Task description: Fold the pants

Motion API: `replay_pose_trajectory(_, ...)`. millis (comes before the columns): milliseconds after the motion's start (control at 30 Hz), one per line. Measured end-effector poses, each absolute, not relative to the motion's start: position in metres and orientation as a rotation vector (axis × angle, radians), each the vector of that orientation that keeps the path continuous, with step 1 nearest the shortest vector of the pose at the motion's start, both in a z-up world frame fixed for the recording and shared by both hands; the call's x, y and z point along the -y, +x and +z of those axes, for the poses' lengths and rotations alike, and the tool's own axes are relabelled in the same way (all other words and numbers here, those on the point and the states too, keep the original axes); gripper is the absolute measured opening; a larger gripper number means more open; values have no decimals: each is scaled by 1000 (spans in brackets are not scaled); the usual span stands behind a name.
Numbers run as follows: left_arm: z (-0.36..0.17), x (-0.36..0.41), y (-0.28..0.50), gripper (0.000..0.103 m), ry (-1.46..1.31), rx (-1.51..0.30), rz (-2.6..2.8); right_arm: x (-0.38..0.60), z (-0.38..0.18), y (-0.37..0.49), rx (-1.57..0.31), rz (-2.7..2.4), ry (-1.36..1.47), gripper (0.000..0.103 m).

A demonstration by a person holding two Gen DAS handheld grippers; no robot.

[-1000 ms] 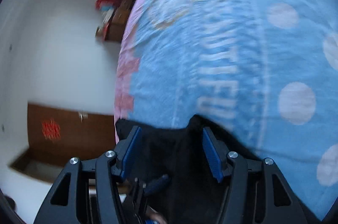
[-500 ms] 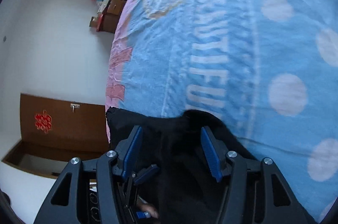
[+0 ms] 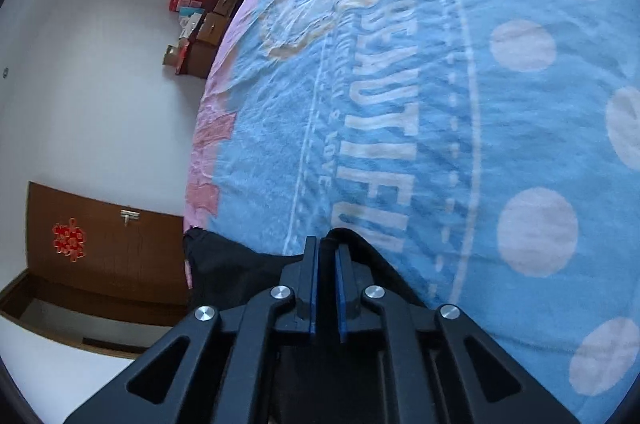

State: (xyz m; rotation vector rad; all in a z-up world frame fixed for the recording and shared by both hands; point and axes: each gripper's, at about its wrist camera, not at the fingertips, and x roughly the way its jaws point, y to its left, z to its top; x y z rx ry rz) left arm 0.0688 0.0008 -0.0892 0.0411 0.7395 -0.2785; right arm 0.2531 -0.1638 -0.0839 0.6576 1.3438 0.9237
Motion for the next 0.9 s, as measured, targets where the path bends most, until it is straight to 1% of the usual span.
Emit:
replay_pose_trajectory(33,-80,-9,59,103,51,-708,-261,170,-79,252,-1335,926,660,20)
replay_pose_trajectory(67,-74,-16,52,103,66,-686,-242,175,-72,250,-1313,923,646,43)
replay_pose_trajectory(100,-66,-27,43,103,88,-659,-205,184,-64,247,-1293,921,631,54)
replay_pose_trajectory(133,-58,-43,34,103,108,-638,-163,193,-57,243,-1272,919,630,60)
replay_pose_trajectory(333,-42,-140,30,103,164,-680,49,248,-16,192,-1160,851,507,60)
replay_pose_trajectory(467,-52,-206,48,101,37,-776,55,270,-5,146,-1116,888,514,60)
replay_pose_trajectory(567,-68,-238,59,101,-70,-828,46,279,7,113,-1084,924,509,60)
replay_pose_trajectory(633,-82,-249,65,101,-161,-863,-19,285,13,92,-1055,952,531,60)
replay_pose_trajectory(667,-89,-253,69,98,-188,-882,-28,287,15,83,-1044,960,542,60)
replay_pose_trajectory(767,-103,-257,73,98,-236,-890,-40,287,9,60,-1032,969,565,60)
replay_pose_trajectory(833,-102,-253,74,97,-230,-885,-45,282,0,47,-1038,980,586,60)
replay_pose_trajectory(867,-102,-249,73,91,-225,-888,-57,278,-7,43,-1047,982,596,60)
replay_pose_trajectory(900,-101,-244,71,89,-224,-895,-71,272,-10,40,-1048,983,610,60)
